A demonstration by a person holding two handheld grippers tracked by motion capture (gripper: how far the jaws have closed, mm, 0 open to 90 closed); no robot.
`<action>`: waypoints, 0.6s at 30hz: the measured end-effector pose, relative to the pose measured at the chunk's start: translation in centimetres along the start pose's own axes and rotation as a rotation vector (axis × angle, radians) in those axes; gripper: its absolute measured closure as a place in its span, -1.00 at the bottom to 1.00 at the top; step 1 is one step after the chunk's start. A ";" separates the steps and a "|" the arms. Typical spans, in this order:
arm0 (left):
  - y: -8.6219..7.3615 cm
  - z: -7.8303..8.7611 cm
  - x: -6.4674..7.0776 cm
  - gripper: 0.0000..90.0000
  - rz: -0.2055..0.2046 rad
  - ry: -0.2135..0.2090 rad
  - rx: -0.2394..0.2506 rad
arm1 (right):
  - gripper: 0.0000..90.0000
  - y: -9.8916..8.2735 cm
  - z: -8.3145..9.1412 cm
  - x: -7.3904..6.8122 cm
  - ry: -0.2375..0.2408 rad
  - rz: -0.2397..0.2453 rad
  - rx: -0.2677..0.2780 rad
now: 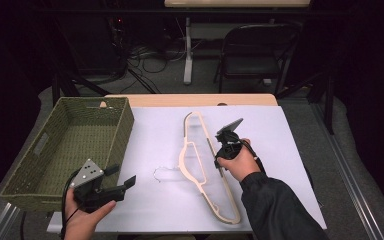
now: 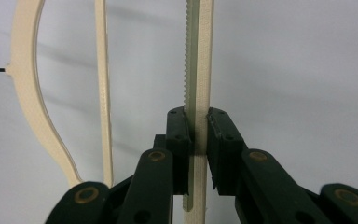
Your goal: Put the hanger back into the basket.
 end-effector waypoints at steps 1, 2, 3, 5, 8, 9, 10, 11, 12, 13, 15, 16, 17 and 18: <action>0.1 -0.1 0.2 -0.35 0.003 -0.010 0.001 | 0.78 0.0 0.3 -0.2 0.006 0.010 0.021; 0.2 -0.2 0.5 -0.35 0.002 -0.021 0.002 | 0.78 0.1 0.7 -0.5 0.011 0.009 0.040; 0.2 -0.3 0.7 -0.35 -0.001 -0.029 -0.002 | 0.78 0.1 1.1 -0.8 0.014 0.011 0.051; 0.1 -0.8 1.2 -0.35 0.000 -0.049 -0.011 | 0.78 0.3 2.0 -1.1 0.014 0.032 0.065; 0.0 -1.5 2.2 -0.35 -0.025 -0.063 -0.027 | 0.78 0.3 2.7 -1.6 0.036 0.035 0.102; 0.0 -1.7 2.4 -0.35 -0.028 -0.069 -0.030 | 0.78 0.2 2.7 -1.7 0.048 0.040 0.128; -0.1 -1.9 2.7 -0.35 -0.036 -0.073 -0.030 | 0.78 0.2 2.7 -1.8 0.051 0.044 0.140; -0.1 -2.0 2.8 -0.33 -0.043 -0.075 -0.034 | 0.78 0.1 2.8 -2.0 0.045 0.041 0.129; -0.2 -2.3 3.0 -0.31 -0.043 -0.077 -0.032 | 0.78 0.2 2.8 -2.0 0.048 0.051 0.135; -0.2 -2.6 3.1 -0.31 -0.044 -0.078 -0.036 | 0.78 0.2 2.8 -2.1 0.051 0.050 0.140; -0.4 -3.0 3.2 -0.29 -0.036 -0.086 -0.035 | 0.78 0.2 2.9 -2.2 0.054 0.052 0.139; -0.4 -3.2 3.3 -0.28 -0.037 -0.089 -0.036 | 0.78 0.3 2.9 -2.2 0.062 0.055 0.143; -0.4 -3.4 3.3 -0.27 -0.037 -0.088 -0.036 | 0.78 0.3 2.9 -2.3 0.067 0.051 0.150; -0.4 -3.5 3.3 -0.26 -0.038 -0.090 -0.035 | 0.78 0.4 2.9 -2.3 0.071 0.052 0.160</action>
Point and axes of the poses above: each handheld gripper's, and its own axes: z roughly backward along the jaws, y roughly out of its top, x roughly to its right, the point moved 1 cm from there along -z, roughly forward along the jaws, and after that the axes turned 9 degrees about y, right-handed, at the moved point
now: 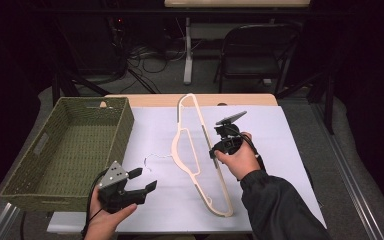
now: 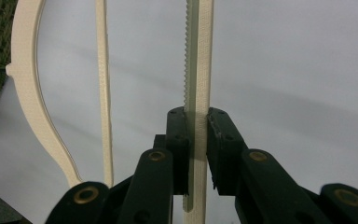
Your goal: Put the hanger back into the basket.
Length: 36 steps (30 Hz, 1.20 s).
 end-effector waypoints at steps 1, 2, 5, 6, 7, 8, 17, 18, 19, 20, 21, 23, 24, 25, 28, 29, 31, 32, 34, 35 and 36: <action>0.0 -0.1 0.0 -0.26 0.000 -0.002 0.002 | 0.78 0.0 0.0 0.0 0.004 0.000 0.004; 0.0 -0.3 0.1 -0.26 0.006 -0.002 0.005 | 0.78 0.1 0.0 -0.1 0.007 0.003 0.006; 0.1 -0.7 0.4 -0.26 -0.001 -0.012 0.001 | 0.78 0.1 0.1 -0.2 0.021 -0.001 0.020; 0.1 -0.8 0.5 -0.26 -0.002 -0.014 0.001 | 0.78 0.1 0.1 -0.2 0.031 0.001 0.032; 0.2 -0.9 0.6 -0.26 -0.003 -0.020 0.000 | 0.78 0.1 0.1 -0.2 0.030 0.002 0.041; 0.2 -1.0 0.7 -0.26 -0.003 -0.024 0.003 | 0.78 0.1 0.2 -0.2 0.037 0.003 0.042; 0.9 -2.6 1.7 -0.24 0.007 -0.063 0.006 | 0.78 0.3 0.8 -0.3 0.069 0.010 0.113; 0.9 -2.7 1.8 -0.24 0.011 -0.065 0.004 | 0.78 0.3 0.9 -0.3 0.073 0.015 0.116; 0.9 -2.9 1.8 -0.24 0.010 -0.065 0.001 | 0.78 0.3 0.9 -0.4 0.078 0.008 0.120; 0.9 -3.1 2.0 -0.24 0.010 -0.063 -0.001 | 0.78 0.3 1.0 -0.4 0.077 0.008 0.127; 1.0 -3.3 2.1 -0.24 0.011 -0.063 -0.002 | 0.78 0.3 1.0 -0.4 0.085 0.012 0.145; 1.1 -3.7 2.4 -0.24 0.019 -0.067 -0.002 | 0.78 0.3 1.2 -0.5 0.085 0.014 0.140; 1.1 -3.8 2.5 -0.24 0.023 -0.069 -0.001 | 0.78 0.2 1.3 -0.5 0.092 0.014 0.148; 1.2 -4.1 2.7 -0.21 0.031 -0.073 -0.001 | 0.78 0.2 1.3 -0.6 0.095 0.017 0.154; 1.4 -4.8 3.0 -0.17 0.030 -0.092 -0.005 | 0.78 0.2 1.6 -0.7 0.098 0.024 0.155; 1.4 -5.0 3.2 -0.17 0.033 -0.097 -0.004 | 0.78 0.2 1.6 -0.8 0.103 0.019 0.170; 1.5 -5.3 3.4 -0.17 0.038 -0.099 -0.003 | 0.78 0.2 1.6 -0.8 0.106 0.023 0.174; 1.5 -5.5 3.5 -0.17 0.044 -0.107 0.001 | 0.78 0.2 1.6 -0.8 0.105 0.024 0.170; 1.7 -5.9 3.6 -0.17 0.049 -0.111 0.004 | 0.78 0.2 1.6 -0.9 0.113 0.020 0.175; 1.7 -6.0 3.7 -0.17 0.056 -0.114 0.005 | 0.78 0.2 1.6 -0.9 0.109 0.024 0.173; 1.8 -6.2 3.8 -0.17 0.055 -0.121 0.004 | 0.78 0.2 1.6 -1.0 0.112 0.025 0.174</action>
Point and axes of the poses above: each handheld gripper's, and its own axes: z roughly backward along the jaws, y roughly out of its top, x roughly to its right, the point moved 1 cm from there along -z, roughly forward along the jaws, and after that the axes turned 9 degrees about y, right-handed, at the moved point
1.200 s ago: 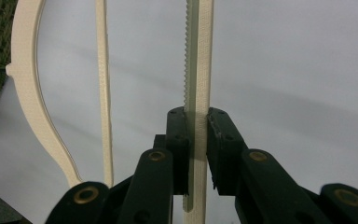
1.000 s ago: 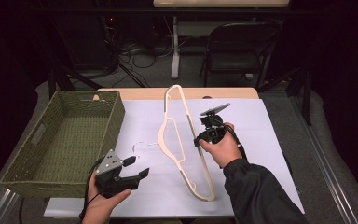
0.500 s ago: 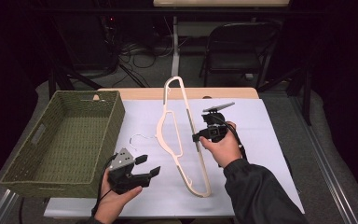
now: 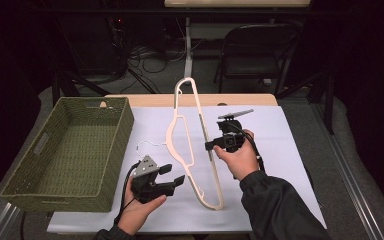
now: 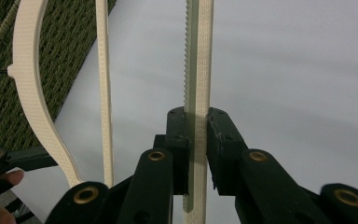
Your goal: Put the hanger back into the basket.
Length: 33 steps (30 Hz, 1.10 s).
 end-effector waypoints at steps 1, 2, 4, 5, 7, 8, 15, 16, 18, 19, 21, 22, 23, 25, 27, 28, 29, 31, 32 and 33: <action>0.2 -0.2 0.1 -0.17 0.002 -0.003 0.002 | 0.78 0.0 0.0 -0.1 0.002 0.001 0.001; 0.3 -0.3 0.2 -0.17 0.002 -0.006 0.002 | 0.78 0.0 0.0 -0.1 0.007 0.006 0.008; 0.5 -0.7 0.5 -0.17 0.010 -0.023 0.004 | 0.78 0.0 0.0 -0.4 0.009 0.007 0.016; 0.6 -0.9 0.5 -0.17 0.017 -0.030 0.004 | 0.78 -0.1 0.0 -0.4 0.009 0.016 0.019; 0.7 -1.2 0.9 -0.17 0.032 -0.052 -0.002 | 0.78 -0.1 0.0 -0.4 0.015 0.012 0.023; 0.7 -1.4 1.0 -0.17 0.030 -0.054 -0.004 | 0.78 -0.1 0.1 -0.5 0.017 0.014 0.022; 0.8 -2.1 1.4 -0.12 0.050 -0.063 0.009 | 0.78 -0.2 0.0 -0.5 0.024 0.009 0.048; 0.9 -2.2 1.4 -0.11 0.052 -0.065 0.011 | 0.78 -0.2 0.0 -0.5 0.023 0.008 0.042; 0.9 -2.5 1.4 -0.08 0.069 -0.069 0.007 | 0.78 -0.3 -0.2 -0.4 0.025 0.007 0.043; 0.9 -2.6 1.4 -0.07 0.074 -0.071 0.001 | 0.78 -0.4 -0.3 -0.4 0.025 0.005 0.039; 0.9 -2.8 1.4 -0.03 0.082 -0.068 -0.007 | 0.77 -0.5 -0.6 -0.3 0.033 -0.001 0.037; 0.8 -2.9 1.4 -0.01 0.091 -0.061 -0.006 | 0.78 -0.5 -0.7 -0.3 0.032 -0.002 0.032; 0.8 -3.0 1.3 0.01 0.101 -0.061 -0.006 | 0.78 -0.6 -0.8 -0.3 0.035 -0.002 0.033; 0.8 -3.0 1.2 0.06 0.108 -0.050 0.003 | 0.78 -0.6 -0.9 -0.3 0.036 0.000 0.031; 0.9 -3.0 1.2 0.12 0.107 -0.036 0.015 | 0.78 -0.7 -0.9 -0.3 0.040 -0.007 0.037; 0.9 -3.0 1.2 0.14 0.109 -0.034 0.022 | 0.78 -0.7 -0.9 -0.3 0.044 -0.011 0.047; 0.9 -2.9 1.1 0.17 0.112 -0.032 0.029 | 0.78 -0.7 -0.9 -0.3 0.043 -0.008 0.050; 1.0 -2.8 1.1 0.23 0.114 -0.025 0.044 | 0.78 -0.6 -0.7 -0.4 0.050 -0.010 0.047; 1.0 -2.8 1.1 0.27 0.117 -0.023 0.049 | 0.77 -0.6 -0.7 -0.4 0.054 -0.013 0.052; 1.0 -2.8 1.1 0.30 0.123 -0.020 0.058 | 0.77 -0.6 -0.7 -0.4 0.055 -0.014 0.052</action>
Point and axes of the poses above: each handheld gripper's, and its own axes: z roughly backward along the jaws, y roughly out of its top, x roughly to its right, the point moved 1 cm from there along -z, roughly forward along the jaws, and after that the axes turned 9 degrees about y, right-handed, at the moved point
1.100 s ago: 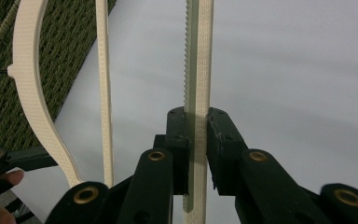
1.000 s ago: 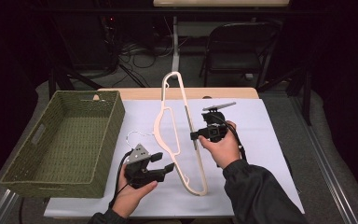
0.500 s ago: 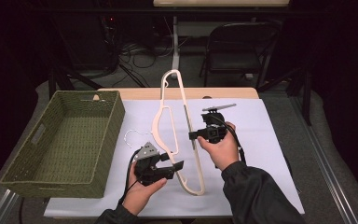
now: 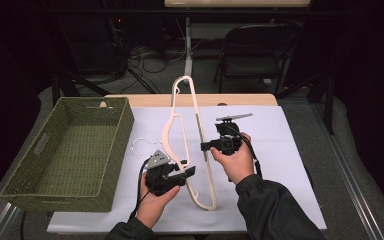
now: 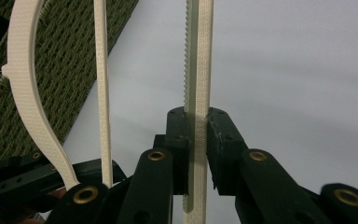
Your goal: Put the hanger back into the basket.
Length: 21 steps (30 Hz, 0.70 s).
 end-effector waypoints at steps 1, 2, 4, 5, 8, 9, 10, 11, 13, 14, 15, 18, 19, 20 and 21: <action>0.0 0.0 0.0 0.34 0.008 -0.001 0.009 | 0.77 0.0 0.0 0.0 0.001 -0.004 0.001; 0.0 0.0 0.1 0.37 0.013 0.002 0.016 | 0.77 0.0 0.0 0.0 0.005 -0.005 0.005; 0.0 0.0 0.2 0.43 0.012 0.009 0.023 | 0.77 -0.1 -0.1 0.0 0.010 -0.009 0.002; 0.0 0.1 0.2 0.45 0.012 0.012 0.031 | 0.77 -0.1 -0.1 0.0 0.012 -0.009 0.002; 0.0 0.2 0.1 0.53 0.015 0.026 0.038 | 0.77 -0.2 -0.2 -0.1 0.018 -0.011 0.002; 0.0 0.2 0.1 0.55 0.017 0.028 0.042 | 0.77 -0.2 -0.3 -0.1 0.022 -0.015 0.003; 0.0 0.2 0.0 0.56 0.019 0.031 0.040 | 0.77 -0.2 -0.3 0.0 0.025 -0.022 0.002; 0.0 0.3 0.0 0.57 0.023 0.035 0.040 | 0.77 -0.3 -0.4 0.0 0.027 -0.025 0.002; 0.0 0.3 -0.1 0.59 0.031 0.033 0.041 | 0.77 -0.3 -0.5 0.2 0.035 -0.033 -0.003; 0.0 0.4 -0.1 0.60 0.030 0.036 0.043 | 0.77 -0.3 -0.6 0.2 0.038 -0.035 -0.004; 0.0 0.4 -0.1 0.61 0.026 0.040 0.044 | 0.76 -0.4 -0.6 0.2 0.039 -0.039 -0.005; 0.0 0.5 -0.2 0.64 0.031 0.042 0.049 | 0.76 -0.4 -0.8 0.3 0.040 -0.043 -0.008; 0.0 0.6 -0.2 0.66 0.032 0.040 0.049 | 0.75 -0.5 -0.8 0.3 0.041 -0.045 -0.014; 0.0 0.6 -0.2 0.67 0.031 0.039 0.049 | 0.75 -0.5 -0.8 0.3 0.041 -0.038 -0.017; 0.0 0.7 -0.3 0.69 0.024 0.038 0.049 | 0.75 -0.5 -0.8 0.4 0.046 -0.039 -0.022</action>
Point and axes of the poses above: each handheld gripper's, and its own axes: z roughly backward along the jaws, y roughly out of its top, x roughly to its right, the point moved 1 cm from there along -z, roughly forward along the jaws, and after that the axes turned 9 degrees about y, right-handed, at the moved point
